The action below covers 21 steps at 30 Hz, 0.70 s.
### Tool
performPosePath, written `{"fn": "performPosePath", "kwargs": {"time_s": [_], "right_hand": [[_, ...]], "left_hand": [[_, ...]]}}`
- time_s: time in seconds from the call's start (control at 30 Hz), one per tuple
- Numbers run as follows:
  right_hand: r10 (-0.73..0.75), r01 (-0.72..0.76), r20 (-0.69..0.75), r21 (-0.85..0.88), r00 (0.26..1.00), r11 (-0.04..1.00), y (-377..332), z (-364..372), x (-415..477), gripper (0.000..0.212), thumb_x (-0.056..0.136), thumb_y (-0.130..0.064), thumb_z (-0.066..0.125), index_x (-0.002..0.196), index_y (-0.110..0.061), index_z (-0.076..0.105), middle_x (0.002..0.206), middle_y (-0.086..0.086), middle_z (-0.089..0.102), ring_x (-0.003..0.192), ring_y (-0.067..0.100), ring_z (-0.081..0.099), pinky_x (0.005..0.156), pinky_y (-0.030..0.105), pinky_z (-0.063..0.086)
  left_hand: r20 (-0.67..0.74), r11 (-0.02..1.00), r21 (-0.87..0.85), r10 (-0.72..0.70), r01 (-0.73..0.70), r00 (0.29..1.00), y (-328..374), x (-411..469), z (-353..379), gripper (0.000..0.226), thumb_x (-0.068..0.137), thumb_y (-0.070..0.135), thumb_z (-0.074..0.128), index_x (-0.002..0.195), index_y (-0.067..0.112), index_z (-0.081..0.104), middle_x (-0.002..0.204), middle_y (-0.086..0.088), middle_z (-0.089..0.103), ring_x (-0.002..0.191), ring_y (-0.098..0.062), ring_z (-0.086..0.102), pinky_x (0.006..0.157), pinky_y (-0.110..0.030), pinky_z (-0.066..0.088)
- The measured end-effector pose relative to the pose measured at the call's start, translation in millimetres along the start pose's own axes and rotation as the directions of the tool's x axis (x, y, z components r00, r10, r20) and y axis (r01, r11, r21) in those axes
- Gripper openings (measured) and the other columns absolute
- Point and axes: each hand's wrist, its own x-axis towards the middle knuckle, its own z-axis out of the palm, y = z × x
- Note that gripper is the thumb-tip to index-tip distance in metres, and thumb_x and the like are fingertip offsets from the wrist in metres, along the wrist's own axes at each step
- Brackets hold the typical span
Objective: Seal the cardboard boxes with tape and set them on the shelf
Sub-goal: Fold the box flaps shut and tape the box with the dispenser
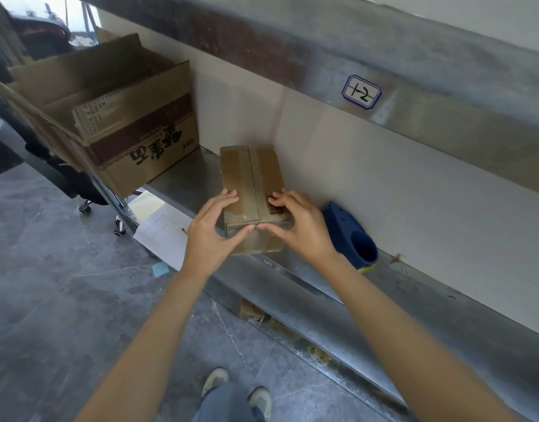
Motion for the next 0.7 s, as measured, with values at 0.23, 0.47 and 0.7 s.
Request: {"fn": "performPosePath", "kwargs": {"time_s": [0.23,0.47,0.7], "right_hand": [[0.047,-0.047,-0.010,0.009,0.999,0.999,-3.1,0.4,-2.0,0.053,0.084,-0.052,0.065,0.112,-0.008,0.067,0.120,0.000,0.063,0.123,0.014,0.052,0.096,0.034,0.050],[0.141,-0.133,-0.045,0.144,0.989,0.981,-4.5,6.1,-2.1,0.022,0.090,-0.024,0.067,0.104,-0.008,0.069,0.116,0.000,0.065,0.125,0.015,0.052,0.098,0.023,0.043],[0.147,-0.141,-0.018,0.185,0.989,0.973,-0.9,0.1,-1.1,0.019,0.099,-0.014,0.056,0.112,-0.011,0.069,0.115,-0.001,0.064,0.124,0.012,0.051,0.102,0.022,0.039]], "left_hand": [[-0.010,0.999,-0.022,-0.040,0.040,0.999,4.0,1.0,-1.7,0.040,0.084,0.019,0.076,0.122,0.015,0.065,0.134,0.006,0.061,0.135,-0.005,0.047,0.108,-0.042,0.046],[-0.033,0.995,-0.027,-0.100,0.099,0.994,7.4,1.0,1.3,0.036,0.087,0.003,0.063,0.120,0.017,0.067,0.132,0.006,0.063,0.135,-0.003,0.047,0.111,-0.031,0.043],[0.065,0.992,-0.056,-0.105,0.109,0.992,2.9,2.0,-8.2,0.035,0.098,0.004,0.052,0.128,0.016,0.064,0.138,0.005,0.059,0.138,-0.002,0.042,0.112,-0.036,0.043]]}}
